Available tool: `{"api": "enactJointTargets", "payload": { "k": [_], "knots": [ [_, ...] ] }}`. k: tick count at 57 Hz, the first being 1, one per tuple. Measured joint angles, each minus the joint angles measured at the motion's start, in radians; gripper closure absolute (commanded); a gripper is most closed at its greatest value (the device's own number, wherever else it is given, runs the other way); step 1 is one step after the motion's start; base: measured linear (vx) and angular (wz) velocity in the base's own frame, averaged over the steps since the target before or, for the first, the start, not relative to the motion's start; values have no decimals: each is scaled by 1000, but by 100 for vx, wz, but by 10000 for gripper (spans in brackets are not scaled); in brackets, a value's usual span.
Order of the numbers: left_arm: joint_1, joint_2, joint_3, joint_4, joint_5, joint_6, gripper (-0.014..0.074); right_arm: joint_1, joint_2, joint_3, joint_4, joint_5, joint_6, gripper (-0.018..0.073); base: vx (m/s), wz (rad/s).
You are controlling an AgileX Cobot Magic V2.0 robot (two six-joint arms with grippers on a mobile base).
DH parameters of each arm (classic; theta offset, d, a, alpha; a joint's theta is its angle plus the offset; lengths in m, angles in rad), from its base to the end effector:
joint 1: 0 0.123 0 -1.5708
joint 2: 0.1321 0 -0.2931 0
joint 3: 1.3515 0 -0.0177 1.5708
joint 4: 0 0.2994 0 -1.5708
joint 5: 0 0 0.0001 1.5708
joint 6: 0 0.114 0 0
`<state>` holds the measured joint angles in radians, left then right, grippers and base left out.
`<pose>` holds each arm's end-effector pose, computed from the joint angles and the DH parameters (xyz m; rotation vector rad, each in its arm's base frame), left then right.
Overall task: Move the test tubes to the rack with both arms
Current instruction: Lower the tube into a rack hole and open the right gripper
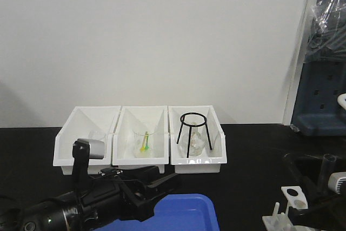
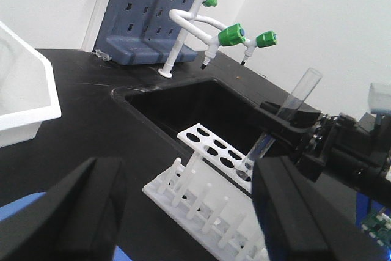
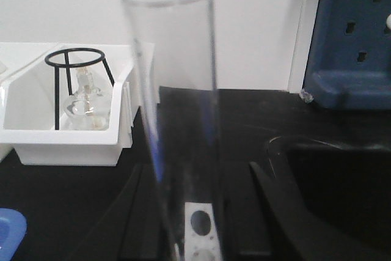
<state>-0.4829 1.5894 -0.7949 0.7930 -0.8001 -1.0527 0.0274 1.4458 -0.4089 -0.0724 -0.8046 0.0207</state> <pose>0.3102 -0.2284 0.2236 0.4738 1.7051 -1.1244 0.3030 0.0142 0.1662 -0.0875 1.7150 0.0432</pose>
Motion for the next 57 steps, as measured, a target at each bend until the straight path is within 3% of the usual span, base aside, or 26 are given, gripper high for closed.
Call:
{"api": "enactJointTargets", "payload": {
  "k": [10, 22, 38, 51, 57],
  "knots": [
    [0, 0, 0, 0, 0, 0, 29, 0, 77, 0, 0, -23, 44, 567, 0, 0],
    [0, 0, 0, 0, 0, 0, 29, 0, 163, 0, 0, -110, 48, 565, 0, 0],
    [0, 0, 0, 0, 0, 0, 29, 0, 197, -1, 0, -122, 48, 553, 0, 0],
    [0, 0, 0, 0, -1, 0, 29, 0, 197, -1, 0, -94, 45, 473, 0, 0],
    [0, 0, 0, 0, -1, 0, 29, 0, 197, -1, 0, -82, 45, 392, 0, 0]
  ]
}}
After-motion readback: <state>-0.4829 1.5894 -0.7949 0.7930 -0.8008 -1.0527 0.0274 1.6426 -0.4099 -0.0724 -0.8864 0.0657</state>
